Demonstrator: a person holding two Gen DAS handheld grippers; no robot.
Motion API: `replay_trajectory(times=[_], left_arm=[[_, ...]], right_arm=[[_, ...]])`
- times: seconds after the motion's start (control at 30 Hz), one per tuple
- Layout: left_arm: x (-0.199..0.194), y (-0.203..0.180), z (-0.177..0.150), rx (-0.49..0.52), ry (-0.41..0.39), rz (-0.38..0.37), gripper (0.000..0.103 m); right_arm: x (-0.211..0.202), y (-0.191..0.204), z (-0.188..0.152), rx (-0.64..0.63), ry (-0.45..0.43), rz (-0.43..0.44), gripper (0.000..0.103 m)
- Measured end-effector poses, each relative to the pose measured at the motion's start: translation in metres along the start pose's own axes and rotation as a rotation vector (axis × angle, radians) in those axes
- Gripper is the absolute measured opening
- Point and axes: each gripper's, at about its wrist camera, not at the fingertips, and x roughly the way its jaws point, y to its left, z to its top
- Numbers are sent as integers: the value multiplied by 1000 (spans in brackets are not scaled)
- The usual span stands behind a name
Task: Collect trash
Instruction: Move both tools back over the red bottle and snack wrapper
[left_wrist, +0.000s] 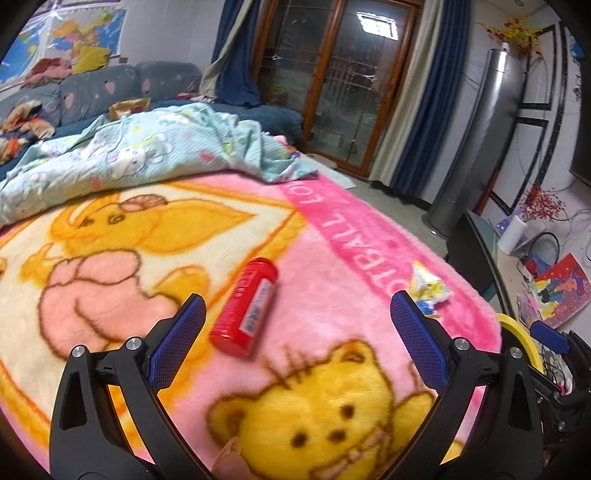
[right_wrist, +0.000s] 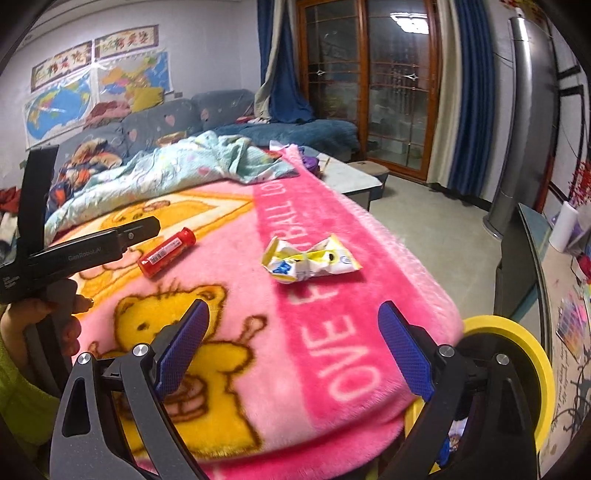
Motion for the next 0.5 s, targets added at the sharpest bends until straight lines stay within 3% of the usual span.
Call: replay_trajectory(times=[0.5], left_arm=[[25, 31, -3, -61, 73, 14, 92]], right_arm=[[78, 23, 28, -104, 52, -30, 90]])
